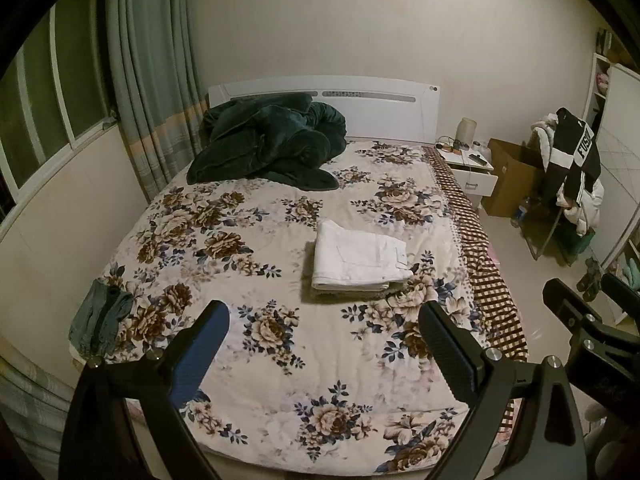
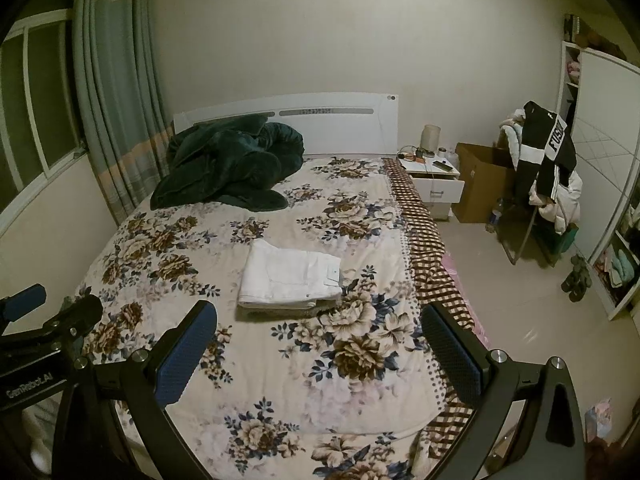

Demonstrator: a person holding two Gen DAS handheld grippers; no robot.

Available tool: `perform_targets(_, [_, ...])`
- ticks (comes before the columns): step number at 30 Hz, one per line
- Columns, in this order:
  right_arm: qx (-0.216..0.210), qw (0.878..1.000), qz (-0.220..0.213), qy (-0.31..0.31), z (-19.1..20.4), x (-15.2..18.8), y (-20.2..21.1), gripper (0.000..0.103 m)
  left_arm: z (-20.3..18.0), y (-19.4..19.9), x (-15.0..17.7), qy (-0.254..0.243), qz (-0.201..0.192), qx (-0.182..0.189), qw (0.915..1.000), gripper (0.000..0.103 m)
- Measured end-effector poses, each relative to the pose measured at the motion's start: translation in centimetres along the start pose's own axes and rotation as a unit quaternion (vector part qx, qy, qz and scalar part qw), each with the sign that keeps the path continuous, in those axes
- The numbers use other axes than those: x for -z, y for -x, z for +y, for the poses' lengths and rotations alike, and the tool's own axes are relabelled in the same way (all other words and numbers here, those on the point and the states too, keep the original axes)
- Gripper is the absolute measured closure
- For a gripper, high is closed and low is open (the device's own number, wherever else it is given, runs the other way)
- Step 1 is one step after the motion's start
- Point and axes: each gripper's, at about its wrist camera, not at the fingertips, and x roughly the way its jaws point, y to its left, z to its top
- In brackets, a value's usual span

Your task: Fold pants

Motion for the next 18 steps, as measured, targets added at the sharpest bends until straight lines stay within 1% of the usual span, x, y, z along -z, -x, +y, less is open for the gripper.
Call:
perform_targets(11, [-0.001, 1.0, 0.004, 0.005, 0.2, -0.2, -0.2, 0.0, 0.3, 0.1, 0.2, -0.003, 0.001, -0.002, 1.0, 0.006])
perform_targets(18, [-0.003, 1.0, 0.006, 0.008, 0.3, 0.2, -0.8, 0.0, 1.1, 0.4, 0.0, -0.01, -0.009, -0.007, 0.9999, 0.006])
